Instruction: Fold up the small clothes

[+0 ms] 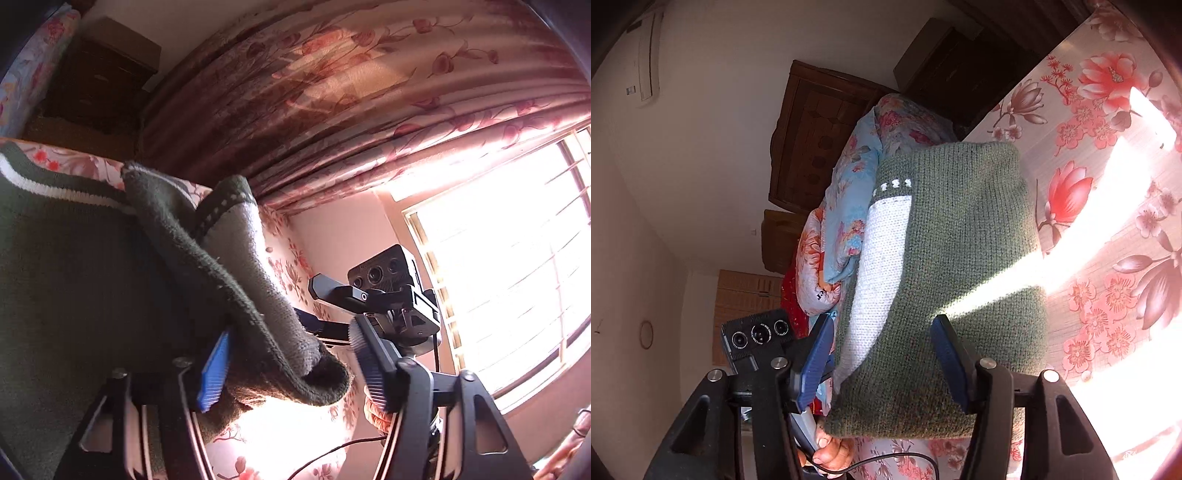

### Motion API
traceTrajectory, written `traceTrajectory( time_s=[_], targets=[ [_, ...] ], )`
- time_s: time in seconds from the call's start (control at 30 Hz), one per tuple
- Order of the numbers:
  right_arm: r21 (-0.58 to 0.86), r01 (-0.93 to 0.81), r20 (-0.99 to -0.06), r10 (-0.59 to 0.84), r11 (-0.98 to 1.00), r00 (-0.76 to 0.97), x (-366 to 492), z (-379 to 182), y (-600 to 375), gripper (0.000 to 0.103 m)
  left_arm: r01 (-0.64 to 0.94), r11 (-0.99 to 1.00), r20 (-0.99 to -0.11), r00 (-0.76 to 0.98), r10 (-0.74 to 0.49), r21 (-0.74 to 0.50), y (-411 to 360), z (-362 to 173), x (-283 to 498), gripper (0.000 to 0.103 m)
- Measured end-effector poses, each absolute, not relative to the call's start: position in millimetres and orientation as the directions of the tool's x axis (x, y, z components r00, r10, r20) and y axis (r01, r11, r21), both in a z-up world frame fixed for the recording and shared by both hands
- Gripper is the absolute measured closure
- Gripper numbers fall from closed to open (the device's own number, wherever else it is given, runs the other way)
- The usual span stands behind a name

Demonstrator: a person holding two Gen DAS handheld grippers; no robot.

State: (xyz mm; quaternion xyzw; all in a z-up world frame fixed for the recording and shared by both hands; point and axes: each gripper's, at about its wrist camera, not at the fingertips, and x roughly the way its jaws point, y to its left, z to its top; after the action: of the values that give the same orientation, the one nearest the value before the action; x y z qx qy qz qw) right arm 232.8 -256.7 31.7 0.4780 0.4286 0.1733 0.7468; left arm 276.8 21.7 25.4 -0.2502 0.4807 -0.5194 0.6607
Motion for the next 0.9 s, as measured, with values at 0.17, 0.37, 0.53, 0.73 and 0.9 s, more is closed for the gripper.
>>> traceTrajectory(
  time_s=[0.17,0.37,0.53,0.73,0.9],
  targets=[
    [0.618,0.105,-0.702,0.487,0.779,0.519,238.8,64.5,-242.1,0.018,0.465,0.512,-0.409,0.31,-0.859,-0.722,85.9,61.5,249.4,0.0],
    [-0.022,-0.145,-0.825,0.064,0.989,0.561,215.0,97.7,-127.9,0.018,0.404,0.52,-0.31,0.48,-0.821,-0.753,172.3,71.6,213.0,0.0],
    [-0.703,-0.194,-0.468,-0.239,0.684,0.851,112.9,49.6,-10.6,0.018,0.339,0.49,-0.269,0.527,-0.806,-0.803,225.5,47.6,202.5,0.0],
    [-0.851,0.008,-0.236,-0.397,0.525,0.887,116.9,7.5,27.2,0.017,0.326,0.436,-0.229,0.515,-0.826,-0.839,258.8,28.3,193.5,0.0],
    [-0.831,0.044,-0.307,-0.525,0.554,0.794,167.6,-7.5,24.1,0.017,0.348,0.44,-0.212,0.533,-0.819,-0.828,274.1,33.7,185.5,0.0]
  ],
)
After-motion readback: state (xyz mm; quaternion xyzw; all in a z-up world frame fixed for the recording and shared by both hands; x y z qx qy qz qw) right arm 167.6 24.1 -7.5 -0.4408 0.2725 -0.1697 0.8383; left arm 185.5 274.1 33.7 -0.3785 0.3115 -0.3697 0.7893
